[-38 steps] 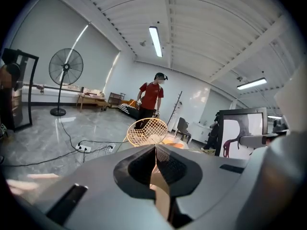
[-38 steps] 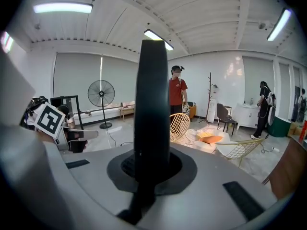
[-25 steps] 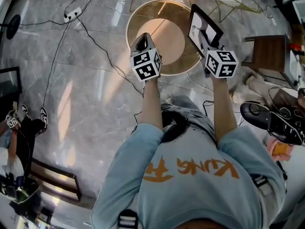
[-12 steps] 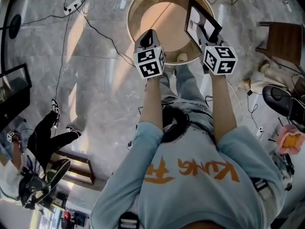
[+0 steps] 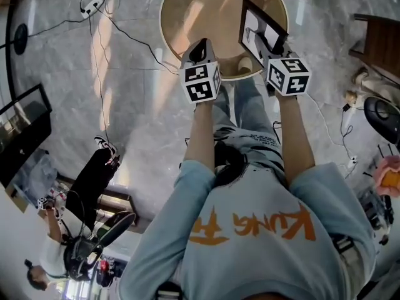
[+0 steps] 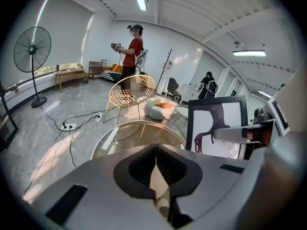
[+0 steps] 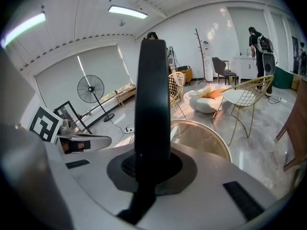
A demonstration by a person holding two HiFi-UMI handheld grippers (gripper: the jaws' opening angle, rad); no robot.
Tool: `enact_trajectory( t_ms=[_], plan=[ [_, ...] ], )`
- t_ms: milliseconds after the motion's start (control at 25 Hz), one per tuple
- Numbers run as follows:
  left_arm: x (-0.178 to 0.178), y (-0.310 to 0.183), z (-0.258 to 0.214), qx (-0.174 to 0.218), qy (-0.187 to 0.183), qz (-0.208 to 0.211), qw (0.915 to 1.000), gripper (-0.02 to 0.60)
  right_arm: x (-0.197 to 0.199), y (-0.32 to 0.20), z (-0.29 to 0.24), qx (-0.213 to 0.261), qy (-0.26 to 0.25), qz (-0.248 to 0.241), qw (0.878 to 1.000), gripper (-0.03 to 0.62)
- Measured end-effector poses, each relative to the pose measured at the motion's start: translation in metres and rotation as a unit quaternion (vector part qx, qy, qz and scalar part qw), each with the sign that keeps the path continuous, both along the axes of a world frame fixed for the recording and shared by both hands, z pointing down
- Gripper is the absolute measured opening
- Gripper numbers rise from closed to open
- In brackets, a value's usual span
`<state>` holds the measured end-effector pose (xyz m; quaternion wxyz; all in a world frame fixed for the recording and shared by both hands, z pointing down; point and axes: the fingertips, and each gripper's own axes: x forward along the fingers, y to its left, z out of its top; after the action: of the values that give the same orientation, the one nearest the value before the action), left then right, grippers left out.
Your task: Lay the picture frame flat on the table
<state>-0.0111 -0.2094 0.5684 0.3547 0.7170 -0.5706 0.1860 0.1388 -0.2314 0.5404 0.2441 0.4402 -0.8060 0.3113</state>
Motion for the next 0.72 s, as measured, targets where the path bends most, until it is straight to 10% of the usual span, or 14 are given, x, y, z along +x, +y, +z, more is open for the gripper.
enact_trajectory(
  t_ms=[720],
  plan=[
    [0.004, 0.003, 0.106, -0.057, -0.03, 0.02, 0.9977, 0.021, -0.007, 0.01, 0.126, -0.078, 0.013, -0.081, 0.994, 0.008]
  ],
)
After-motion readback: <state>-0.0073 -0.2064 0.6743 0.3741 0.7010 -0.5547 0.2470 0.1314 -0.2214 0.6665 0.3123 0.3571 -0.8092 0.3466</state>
